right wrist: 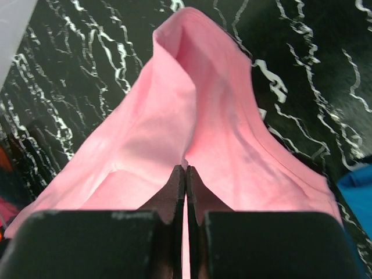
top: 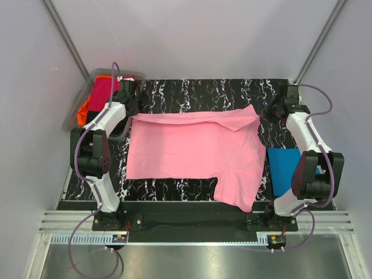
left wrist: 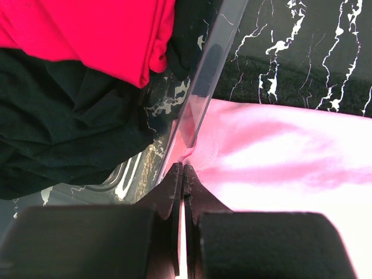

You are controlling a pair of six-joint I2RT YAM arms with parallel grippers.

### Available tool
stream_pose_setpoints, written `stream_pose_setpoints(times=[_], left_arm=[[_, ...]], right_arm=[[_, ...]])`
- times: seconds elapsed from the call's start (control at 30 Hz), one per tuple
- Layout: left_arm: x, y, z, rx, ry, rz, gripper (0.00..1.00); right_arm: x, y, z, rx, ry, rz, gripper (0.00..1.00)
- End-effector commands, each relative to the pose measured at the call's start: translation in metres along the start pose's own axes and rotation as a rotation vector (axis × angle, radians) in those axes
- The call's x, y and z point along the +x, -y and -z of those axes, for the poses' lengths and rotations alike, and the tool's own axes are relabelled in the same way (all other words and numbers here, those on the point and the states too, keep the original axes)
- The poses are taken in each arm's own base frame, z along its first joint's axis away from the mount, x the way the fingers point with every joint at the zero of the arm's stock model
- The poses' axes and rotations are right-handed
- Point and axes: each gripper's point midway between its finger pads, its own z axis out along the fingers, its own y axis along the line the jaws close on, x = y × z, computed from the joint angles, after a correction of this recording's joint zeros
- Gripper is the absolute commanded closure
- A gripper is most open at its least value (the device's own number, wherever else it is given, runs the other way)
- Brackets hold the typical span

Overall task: Fold and stack the t-shirts
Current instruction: Fold the tshirt

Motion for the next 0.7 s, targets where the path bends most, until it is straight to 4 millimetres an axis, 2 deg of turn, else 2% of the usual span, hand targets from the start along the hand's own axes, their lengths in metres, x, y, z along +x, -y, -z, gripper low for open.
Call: stream_pose_setpoints(times=[0.0, 0.13, 0.33, 0.5, 0.67], left_arm=[[0.045, -0.030, -0.014, -0.121, -0.149, -0.038, 1.00], [0.051, -0.026, -0.017, -0.105, -0.175, -0.045, 1.00], [0.068, -0.028, -0.023, -0.112, -0.229, -0.061, 1.00], [0.073, -0.032, -0.024, -0.131, -0.240, -0.076, 1.00], [0.077, -0.036, -0.026, -0.151, -0.252, -0.083, 1.00]], right_arm=[[-0.003, 0.013, 0.021, 0.068, 0.044, -0.025, 1.00], [0.015, 0.028, 0.014, 0.113, -0.007, -0.035, 1.00], [0.026, 0.042, 0.000, 0.158, -0.048, -0.010, 1.00], [0.042, 0.057, -0.011, 0.196, -0.104, 0.000, 0.99], [0.048, 0.063, -0.014, 0.214, -0.121, 0.005, 0.96]])
